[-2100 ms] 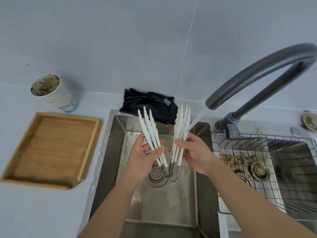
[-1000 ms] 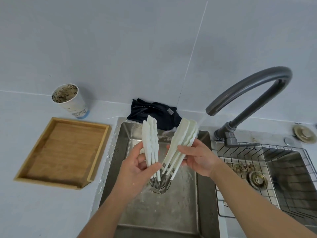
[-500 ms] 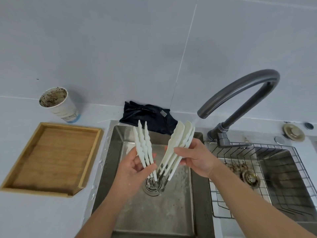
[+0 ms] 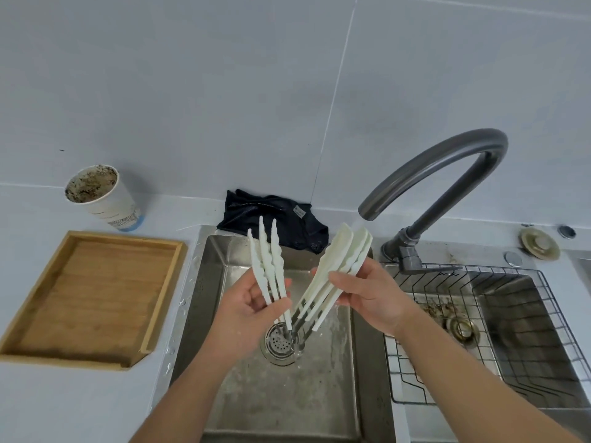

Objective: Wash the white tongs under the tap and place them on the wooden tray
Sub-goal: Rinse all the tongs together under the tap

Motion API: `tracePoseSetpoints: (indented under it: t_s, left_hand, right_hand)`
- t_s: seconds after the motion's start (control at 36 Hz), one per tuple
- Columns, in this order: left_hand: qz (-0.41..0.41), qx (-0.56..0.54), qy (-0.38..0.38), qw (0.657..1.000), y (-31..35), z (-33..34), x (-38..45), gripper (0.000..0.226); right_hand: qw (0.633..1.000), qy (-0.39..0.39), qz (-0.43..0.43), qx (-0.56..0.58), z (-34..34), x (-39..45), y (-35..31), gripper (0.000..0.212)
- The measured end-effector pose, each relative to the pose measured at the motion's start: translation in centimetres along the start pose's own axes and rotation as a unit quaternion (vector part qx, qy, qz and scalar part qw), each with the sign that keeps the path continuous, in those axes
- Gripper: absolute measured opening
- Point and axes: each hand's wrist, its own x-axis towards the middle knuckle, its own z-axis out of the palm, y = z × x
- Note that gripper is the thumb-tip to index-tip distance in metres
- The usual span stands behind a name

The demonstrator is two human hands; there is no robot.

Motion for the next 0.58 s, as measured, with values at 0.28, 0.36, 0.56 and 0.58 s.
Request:
tracePoseSetpoints:
  t_s: [0.28, 0.36, 0.56, 0.58]
  left_hand:
    - [0.032, 0.014, -0.039, 0.999, 1.8, -0.2, 1.0, 0.052]
    - [0.037, 0.035, -0.05, 0.997, 2.5, -0.3, 1.3, 0.055]
    - [0.036, 0.031, -0.052, 0.998, 3.0, 0.6, 2.6, 0.051]
    - [0.038, 0.033, -0.052, 0.997, 3.2, 0.8, 2.8, 0.051]
  right_hand:
    - [0.998, 0.015, -0.002, 0.063, 0.0, -0.2, -0.4, 0.042]
    - [0.997, 0.02, -0.008, 0.077, 0.3, -0.3, -0.7, 0.048]
    - [0.997, 0.062, -0.046, 0.03, 0.4, -0.7, -1.3, 0.042]
    - [0.996, 0.068, -0.053, 0.025, 0.3, -0.8, -1.4, 0.039]
